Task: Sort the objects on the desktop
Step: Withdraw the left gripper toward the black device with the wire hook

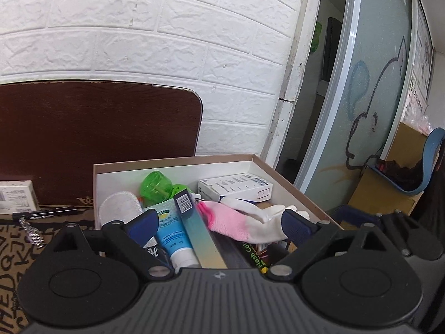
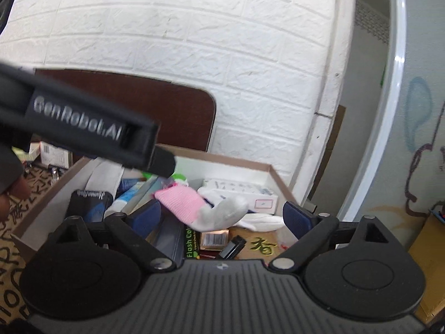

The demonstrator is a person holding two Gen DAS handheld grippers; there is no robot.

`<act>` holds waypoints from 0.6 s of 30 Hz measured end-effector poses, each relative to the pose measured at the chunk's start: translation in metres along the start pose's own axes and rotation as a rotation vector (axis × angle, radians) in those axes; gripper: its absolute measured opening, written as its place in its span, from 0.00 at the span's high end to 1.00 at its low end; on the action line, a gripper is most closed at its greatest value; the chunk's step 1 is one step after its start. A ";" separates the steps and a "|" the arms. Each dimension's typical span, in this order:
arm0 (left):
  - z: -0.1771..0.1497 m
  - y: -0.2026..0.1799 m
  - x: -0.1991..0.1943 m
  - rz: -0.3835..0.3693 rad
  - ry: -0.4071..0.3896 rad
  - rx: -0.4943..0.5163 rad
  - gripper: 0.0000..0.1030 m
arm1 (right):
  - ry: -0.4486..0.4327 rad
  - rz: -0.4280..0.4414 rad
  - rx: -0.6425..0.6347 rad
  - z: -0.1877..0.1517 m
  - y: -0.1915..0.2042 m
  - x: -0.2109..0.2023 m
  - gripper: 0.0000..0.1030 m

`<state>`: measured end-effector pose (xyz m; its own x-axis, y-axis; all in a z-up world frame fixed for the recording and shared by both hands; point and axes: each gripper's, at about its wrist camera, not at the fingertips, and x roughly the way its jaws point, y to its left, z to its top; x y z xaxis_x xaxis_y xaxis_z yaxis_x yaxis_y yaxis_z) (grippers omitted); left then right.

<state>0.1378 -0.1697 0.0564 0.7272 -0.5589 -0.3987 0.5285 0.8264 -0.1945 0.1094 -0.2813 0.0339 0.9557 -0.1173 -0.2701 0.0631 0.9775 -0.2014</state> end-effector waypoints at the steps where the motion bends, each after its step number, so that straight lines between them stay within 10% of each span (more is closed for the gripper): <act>1: -0.001 -0.001 -0.003 0.008 0.000 0.002 0.05 | -0.012 0.001 0.007 0.002 -0.001 -0.006 0.10; 18: -0.020 0.001 -0.062 0.148 0.009 -0.026 0.05 | -0.068 0.099 -0.038 0.006 0.032 -0.059 0.10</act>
<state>0.0844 -0.1330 0.0627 0.7920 -0.4306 -0.4328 0.4043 0.9011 -0.1566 0.0573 -0.2418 0.0488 0.9741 -0.0069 -0.2260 -0.0424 0.9762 -0.2126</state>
